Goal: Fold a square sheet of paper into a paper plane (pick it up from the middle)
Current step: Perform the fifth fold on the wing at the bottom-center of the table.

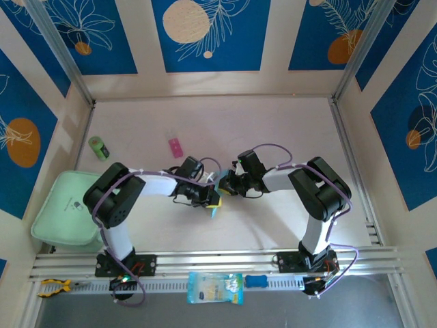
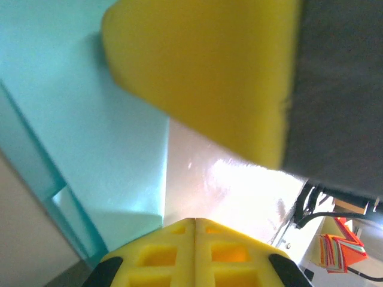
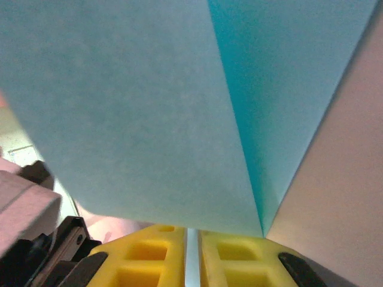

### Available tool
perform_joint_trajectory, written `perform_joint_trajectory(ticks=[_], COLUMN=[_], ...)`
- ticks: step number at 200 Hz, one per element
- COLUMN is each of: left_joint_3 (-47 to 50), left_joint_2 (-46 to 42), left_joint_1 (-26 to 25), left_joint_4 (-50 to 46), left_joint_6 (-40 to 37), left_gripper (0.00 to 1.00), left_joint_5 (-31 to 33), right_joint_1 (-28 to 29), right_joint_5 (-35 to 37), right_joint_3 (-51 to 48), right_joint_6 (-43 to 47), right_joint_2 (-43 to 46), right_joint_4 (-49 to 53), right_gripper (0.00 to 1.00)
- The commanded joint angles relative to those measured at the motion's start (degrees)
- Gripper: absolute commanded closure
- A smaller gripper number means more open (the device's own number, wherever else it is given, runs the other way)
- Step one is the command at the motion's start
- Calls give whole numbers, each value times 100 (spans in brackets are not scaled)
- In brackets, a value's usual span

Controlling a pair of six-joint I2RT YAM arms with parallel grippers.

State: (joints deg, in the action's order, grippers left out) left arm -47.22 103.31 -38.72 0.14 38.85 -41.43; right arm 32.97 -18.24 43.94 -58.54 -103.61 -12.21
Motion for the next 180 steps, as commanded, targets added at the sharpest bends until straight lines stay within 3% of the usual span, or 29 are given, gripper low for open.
perform_joint_trajectory(ticks=[1,180], left_joint_3=[205,841], left_joint_2=[71,-470], left_joint_1=[-59,-196], left_joint_4=[-38,-945], left_joint_6=[-44,-211], left_gripper=[95,96], left_joint_5=[21,179], right_joint_1=[91,44], right_joint_5=[417,448], right_joint_3=[-114,-87], right_joint_6=[-20,23], right_joint_2=[-323,-300], right_joint_4=[699,849], right_gripper=[86,86])
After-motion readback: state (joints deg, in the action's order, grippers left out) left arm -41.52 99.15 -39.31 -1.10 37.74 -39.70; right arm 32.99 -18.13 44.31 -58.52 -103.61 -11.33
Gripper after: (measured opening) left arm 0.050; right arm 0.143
